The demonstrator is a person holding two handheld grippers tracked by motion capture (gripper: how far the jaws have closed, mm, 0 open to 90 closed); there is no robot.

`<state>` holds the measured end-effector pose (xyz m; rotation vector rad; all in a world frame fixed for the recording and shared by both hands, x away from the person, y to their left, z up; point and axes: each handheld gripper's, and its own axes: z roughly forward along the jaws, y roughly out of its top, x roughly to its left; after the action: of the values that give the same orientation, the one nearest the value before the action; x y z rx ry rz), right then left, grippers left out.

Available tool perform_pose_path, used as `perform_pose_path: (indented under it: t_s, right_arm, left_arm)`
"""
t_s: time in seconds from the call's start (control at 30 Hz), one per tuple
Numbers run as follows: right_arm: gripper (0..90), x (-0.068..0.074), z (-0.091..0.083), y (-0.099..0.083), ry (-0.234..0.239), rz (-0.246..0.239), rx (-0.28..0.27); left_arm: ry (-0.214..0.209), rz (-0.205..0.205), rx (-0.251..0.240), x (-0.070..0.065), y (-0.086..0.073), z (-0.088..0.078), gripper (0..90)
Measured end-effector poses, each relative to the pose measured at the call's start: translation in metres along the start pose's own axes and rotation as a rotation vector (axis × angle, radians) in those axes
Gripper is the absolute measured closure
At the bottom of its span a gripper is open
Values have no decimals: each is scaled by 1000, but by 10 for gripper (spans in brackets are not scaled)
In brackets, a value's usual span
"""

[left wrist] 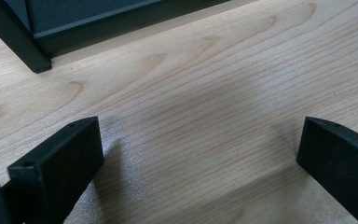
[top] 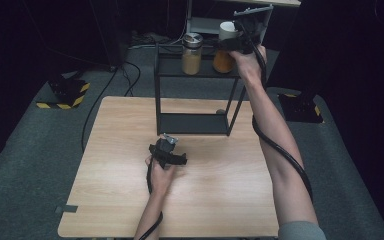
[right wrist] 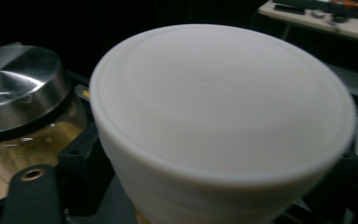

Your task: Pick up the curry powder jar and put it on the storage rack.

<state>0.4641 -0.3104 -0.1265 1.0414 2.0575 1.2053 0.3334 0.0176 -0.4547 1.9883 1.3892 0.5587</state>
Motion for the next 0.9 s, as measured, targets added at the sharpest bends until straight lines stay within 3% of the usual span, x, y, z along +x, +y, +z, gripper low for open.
perform_pose_path:
  t_s: [0.17,0.9]
  right_arm:
    - [87,-3,-5,-7,6,8,-28]
    - [82,-20,-28,-41,58,-24,-96]
  left_arm:
    - [-2,1,0,0,0,0,2]
    - [1,0,0,0,0,0,2]
